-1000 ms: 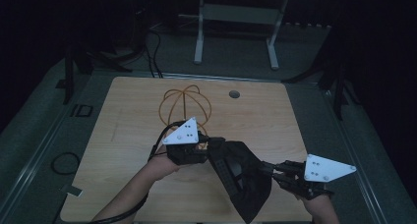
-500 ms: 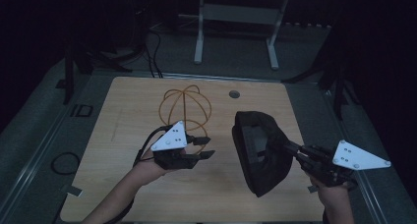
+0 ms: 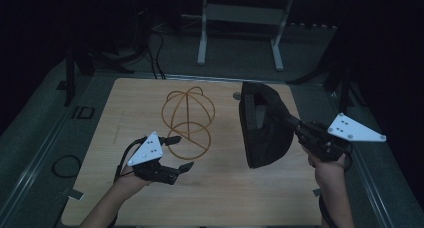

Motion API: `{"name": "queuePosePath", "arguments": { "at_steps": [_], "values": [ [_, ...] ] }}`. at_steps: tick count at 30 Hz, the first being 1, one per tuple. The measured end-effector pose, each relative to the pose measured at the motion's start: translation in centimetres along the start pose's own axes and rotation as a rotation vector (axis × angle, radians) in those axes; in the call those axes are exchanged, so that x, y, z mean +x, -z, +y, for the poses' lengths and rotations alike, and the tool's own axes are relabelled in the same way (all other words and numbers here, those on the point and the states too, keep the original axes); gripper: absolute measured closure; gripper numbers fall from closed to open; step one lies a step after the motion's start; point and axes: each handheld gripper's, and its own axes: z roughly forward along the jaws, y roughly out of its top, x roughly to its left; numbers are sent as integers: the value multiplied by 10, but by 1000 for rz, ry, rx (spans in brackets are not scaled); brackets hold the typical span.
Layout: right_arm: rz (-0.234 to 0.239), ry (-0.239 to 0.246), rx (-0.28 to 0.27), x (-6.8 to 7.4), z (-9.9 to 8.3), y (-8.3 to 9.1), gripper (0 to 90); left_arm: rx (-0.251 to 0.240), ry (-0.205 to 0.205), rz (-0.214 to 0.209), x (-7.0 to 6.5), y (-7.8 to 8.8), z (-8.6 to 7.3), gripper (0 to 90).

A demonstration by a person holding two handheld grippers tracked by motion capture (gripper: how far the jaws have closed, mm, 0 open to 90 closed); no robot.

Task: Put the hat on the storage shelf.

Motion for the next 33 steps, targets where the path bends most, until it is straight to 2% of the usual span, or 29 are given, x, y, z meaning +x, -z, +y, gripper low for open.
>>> {"name": "queuePosePath", "arguments": {
  "at_steps": [6,7,11,16,22,25,28,33],
  "values": [
    [-9,-3,14,-2,14,-23,882,12,28,99,8,9,-30,66],
    [-5,-3,17,-3,16,-27,881,14,44,110,10,10,-35,24],
    [4,-3,28,-2,23,-43,881,38,69,193,16,17,-56,18],
    [7,1,48,-1,32,-63,881,45,110,284,20,27,-82,18],
    [18,-12,77,5,37,-92,881,31,147,338,18,35,-107,19],
    [34,-16,96,11,38,-107,881,44,139,383,16,36,-117,19],
    [52,-14,120,19,36,-121,880,26,173,396,16,37,-125,20],
    [88,1,167,32,31,-142,880,16,201,396,19,40,-131,20]
  ]
}}
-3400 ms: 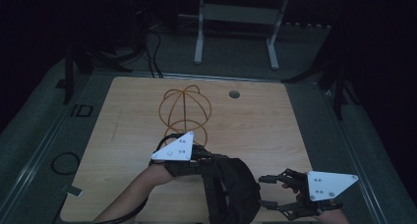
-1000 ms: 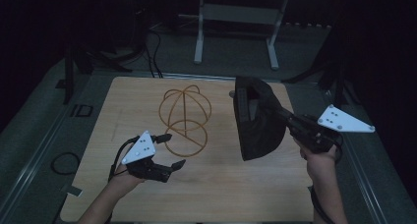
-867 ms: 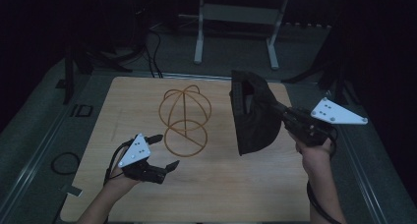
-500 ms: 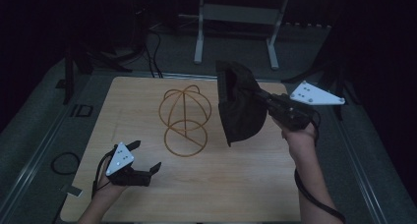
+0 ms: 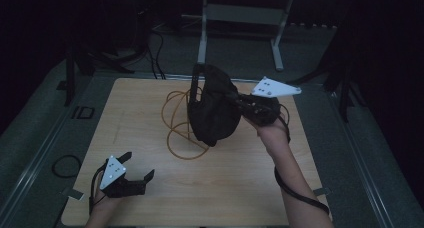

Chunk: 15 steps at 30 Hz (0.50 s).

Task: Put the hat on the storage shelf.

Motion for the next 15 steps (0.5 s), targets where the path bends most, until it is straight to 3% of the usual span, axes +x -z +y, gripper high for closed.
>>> {"name": "queuePosePath", "arguments": {
  "at_steps": [10,15],
  "values": [
    [59,-13,29,13,4,-36,878,-15,13,-3,2,2,-4,20],
    [64,12,59,24,4,-54,878,-10,18,1,2,2,-6,20]
  ]
}}
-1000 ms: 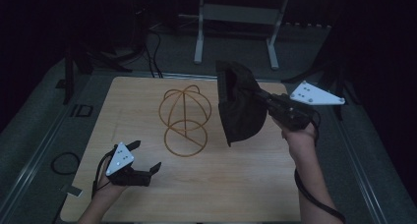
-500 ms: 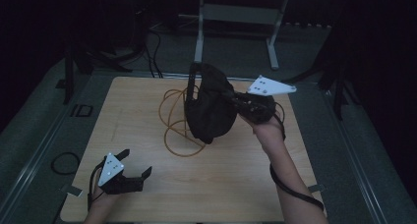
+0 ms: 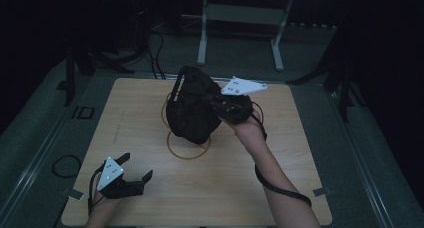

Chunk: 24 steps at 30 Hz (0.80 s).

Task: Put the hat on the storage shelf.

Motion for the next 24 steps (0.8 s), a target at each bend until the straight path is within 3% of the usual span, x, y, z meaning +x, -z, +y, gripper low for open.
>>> {"name": "queuePosePath", "arguments": {
  "at_steps": [9,13,19,24],
  "values": [
    [5,-5,40,5,-1,-23,875,-19,24,-7,3,4,1,36],
    [10,-18,37,6,-3,-27,857,-18,8,5,2,4,0,38],
    [1,-7,15,9,-4,-30,710,-21,15,24,3,4,0,30],
    [-42,31,26,15,-2,-33,601,-17,23,19,3,3,-2,29]
  ]
}}
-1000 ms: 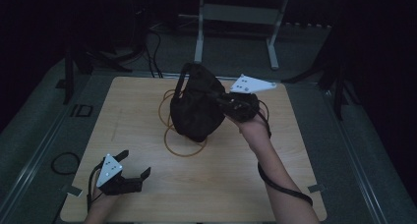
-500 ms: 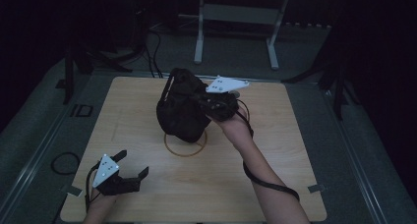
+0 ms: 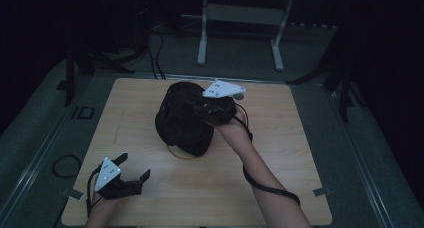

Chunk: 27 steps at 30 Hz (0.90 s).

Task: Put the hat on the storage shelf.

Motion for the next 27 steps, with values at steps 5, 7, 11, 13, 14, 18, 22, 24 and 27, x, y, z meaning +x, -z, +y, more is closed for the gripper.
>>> {"name": "queuePosePath", "arguments": {
  "at_steps": [5,7,11,13,14,18,22,24,27],
  "values": [
    [10,-13,6,-2,-1,-1,555,1,2,-4,0,0,0,29],
    [27,-23,8,-3,0,-1,530,2,8,-5,0,-1,-1,28],
    [49,-29,4,-3,2,3,466,4,12,-8,-1,-2,-2,29],
    [54,-41,2,-5,3,6,445,6,17,-13,-1,-2,-2,29],
    [54,-47,-1,-5,3,6,436,6,17,-16,-1,-2,-2,28],
    [67,-64,-5,-8,1,10,387,7,18,-17,-1,-2,-2,29],
    [87,-70,3,-9,-3,14,334,8,24,-21,0,-3,-2,28],
    [81,-71,4,-9,-4,16,307,8,22,-22,0,-3,-3,29],
    [92,-89,-2,-10,-6,19,255,10,19,-24,-1,-4,-3,29]
  ]
}}
